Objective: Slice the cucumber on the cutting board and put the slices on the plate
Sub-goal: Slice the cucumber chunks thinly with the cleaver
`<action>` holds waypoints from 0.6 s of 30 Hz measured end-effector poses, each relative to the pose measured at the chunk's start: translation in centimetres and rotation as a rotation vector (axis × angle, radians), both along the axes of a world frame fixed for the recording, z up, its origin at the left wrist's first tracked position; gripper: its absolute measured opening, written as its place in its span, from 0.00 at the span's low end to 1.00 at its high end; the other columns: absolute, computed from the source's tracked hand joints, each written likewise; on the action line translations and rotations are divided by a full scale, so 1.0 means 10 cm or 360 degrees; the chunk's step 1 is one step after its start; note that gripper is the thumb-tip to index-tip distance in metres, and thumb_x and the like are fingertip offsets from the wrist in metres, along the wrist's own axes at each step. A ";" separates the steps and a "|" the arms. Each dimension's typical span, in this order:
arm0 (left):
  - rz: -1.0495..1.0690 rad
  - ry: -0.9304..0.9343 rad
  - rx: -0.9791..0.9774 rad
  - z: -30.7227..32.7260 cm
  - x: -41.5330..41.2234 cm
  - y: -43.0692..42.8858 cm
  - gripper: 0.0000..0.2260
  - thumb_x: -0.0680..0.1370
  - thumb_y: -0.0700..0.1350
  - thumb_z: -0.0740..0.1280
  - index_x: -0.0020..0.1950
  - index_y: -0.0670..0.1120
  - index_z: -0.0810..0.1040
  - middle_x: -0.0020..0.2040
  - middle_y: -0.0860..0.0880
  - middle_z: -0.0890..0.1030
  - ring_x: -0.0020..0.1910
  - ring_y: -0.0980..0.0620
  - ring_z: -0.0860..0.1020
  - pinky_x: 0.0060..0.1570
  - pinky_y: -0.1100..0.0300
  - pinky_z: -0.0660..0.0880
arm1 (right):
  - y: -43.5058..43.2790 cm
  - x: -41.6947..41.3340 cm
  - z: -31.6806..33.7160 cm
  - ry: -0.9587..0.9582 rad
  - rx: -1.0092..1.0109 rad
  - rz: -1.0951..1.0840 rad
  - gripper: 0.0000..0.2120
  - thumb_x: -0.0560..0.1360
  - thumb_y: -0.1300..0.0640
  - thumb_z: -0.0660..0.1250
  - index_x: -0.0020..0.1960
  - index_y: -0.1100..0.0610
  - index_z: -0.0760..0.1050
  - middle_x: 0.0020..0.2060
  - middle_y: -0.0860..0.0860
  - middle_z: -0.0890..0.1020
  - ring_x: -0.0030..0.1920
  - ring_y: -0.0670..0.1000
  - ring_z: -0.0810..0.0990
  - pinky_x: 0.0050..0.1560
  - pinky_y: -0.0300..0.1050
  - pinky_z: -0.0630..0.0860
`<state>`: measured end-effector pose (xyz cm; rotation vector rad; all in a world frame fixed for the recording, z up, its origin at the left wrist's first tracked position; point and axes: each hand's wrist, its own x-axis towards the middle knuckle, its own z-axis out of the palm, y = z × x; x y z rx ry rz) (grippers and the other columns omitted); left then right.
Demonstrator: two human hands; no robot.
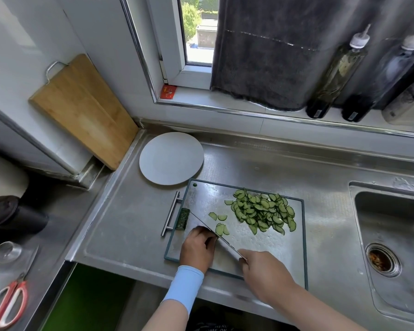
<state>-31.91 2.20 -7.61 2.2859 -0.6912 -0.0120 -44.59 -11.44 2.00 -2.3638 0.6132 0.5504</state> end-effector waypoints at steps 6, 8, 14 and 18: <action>0.0036 0.0063 0.0020 -0.02 -0.01 0.00 0.09 0.66 0.36 0.77 0.40 0.48 0.83 0.42 0.51 0.82 0.41 0.53 0.77 0.43 0.71 0.68 | 0.05 0.07 -0.02 0.0056 0.0026 -0.0065 0.12 0.77 0.59 0.55 0.36 0.50 0.65 0.31 0.48 0.73 0.33 0.51 0.69 0.33 0.45 0.65; 0.0039 0.0072 0.0040 -0.04 -0.01 0.00 0.09 0.66 0.36 0.77 0.40 0.48 0.84 0.42 0.51 0.81 0.41 0.53 0.77 0.42 0.71 0.68 | 0.05 0.13 -0.05 0.0090 0.0036 -0.0067 0.10 0.76 0.59 0.55 0.37 0.51 0.68 0.32 0.48 0.74 0.34 0.52 0.71 0.34 0.46 0.66; 0.0015 0.0029 0.0018 -0.07 -0.04 0.03 0.08 0.67 0.35 0.76 0.42 0.46 0.84 0.40 0.51 0.80 0.41 0.55 0.75 0.42 0.72 0.67 | 0.05 0.30 -0.10 0.0077 0.0084 -0.0052 0.10 0.74 0.60 0.56 0.36 0.50 0.66 0.30 0.47 0.73 0.33 0.50 0.70 0.30 0.44 0.64; 0.0022 0.0046 0.0037 -0.07 -0.02 0.04 0.08 0.66 0.35 0.77 0.40 0.46 0.82 0.39 0.50 0.79 0.39 0.53 0.75 0.40 0.70 0.67 | 0.06 0.30 -0.12 0.0069 0.0081 -0.0035 0.11 0.75 0.60 0.56 0.36 0.48 0.66 0.30 0.47 0.73 0.34 0.50 0.71 0.31 0.44 0.64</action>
